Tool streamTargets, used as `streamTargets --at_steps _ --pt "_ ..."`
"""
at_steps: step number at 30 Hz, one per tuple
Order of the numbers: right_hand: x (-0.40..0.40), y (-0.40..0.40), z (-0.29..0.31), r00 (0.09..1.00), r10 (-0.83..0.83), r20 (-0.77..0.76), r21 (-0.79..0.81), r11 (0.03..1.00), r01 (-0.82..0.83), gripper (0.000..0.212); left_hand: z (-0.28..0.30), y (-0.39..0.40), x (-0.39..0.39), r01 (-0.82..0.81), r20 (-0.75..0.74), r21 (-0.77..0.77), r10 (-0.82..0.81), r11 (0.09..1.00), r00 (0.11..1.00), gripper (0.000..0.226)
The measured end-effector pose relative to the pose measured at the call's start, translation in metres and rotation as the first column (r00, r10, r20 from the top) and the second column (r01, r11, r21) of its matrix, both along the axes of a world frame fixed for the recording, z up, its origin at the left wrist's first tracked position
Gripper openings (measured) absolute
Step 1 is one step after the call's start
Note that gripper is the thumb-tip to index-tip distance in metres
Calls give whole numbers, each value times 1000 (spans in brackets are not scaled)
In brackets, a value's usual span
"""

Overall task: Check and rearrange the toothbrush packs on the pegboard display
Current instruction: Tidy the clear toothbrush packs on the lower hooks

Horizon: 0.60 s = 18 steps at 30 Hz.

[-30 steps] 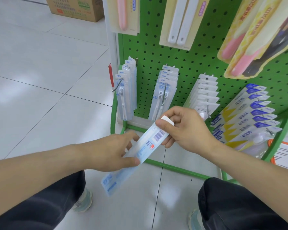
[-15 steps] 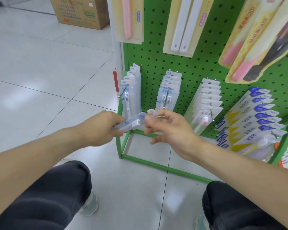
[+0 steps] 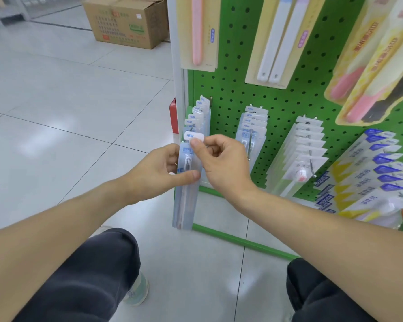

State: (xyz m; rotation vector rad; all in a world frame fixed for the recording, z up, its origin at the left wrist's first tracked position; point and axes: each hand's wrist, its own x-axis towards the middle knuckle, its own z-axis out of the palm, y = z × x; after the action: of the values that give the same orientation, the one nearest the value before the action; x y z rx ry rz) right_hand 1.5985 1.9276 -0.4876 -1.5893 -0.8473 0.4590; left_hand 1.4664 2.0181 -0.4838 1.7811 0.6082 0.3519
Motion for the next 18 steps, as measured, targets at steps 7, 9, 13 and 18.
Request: streamTargets --at_steps 7,9,13,18 --pt "2 10 -10 999 35 15 -33 999 -35 41 -6 7 2 -53 -51 23 54 998 997 11" --pt "3 11 -15 999 39 7 -48 998 -38 27 -9 9 2 -60 -80 51 64 997 995 9" --pt "3 16 -17 999 30 23 -43 999 -29 21 -14 11 5 -47 -109 59 54 997 993 12" --pt "1 22 -14 998 19 68 -10 1000 -18 20 -11 10 7 -11 -88 78 18 997 996 18"
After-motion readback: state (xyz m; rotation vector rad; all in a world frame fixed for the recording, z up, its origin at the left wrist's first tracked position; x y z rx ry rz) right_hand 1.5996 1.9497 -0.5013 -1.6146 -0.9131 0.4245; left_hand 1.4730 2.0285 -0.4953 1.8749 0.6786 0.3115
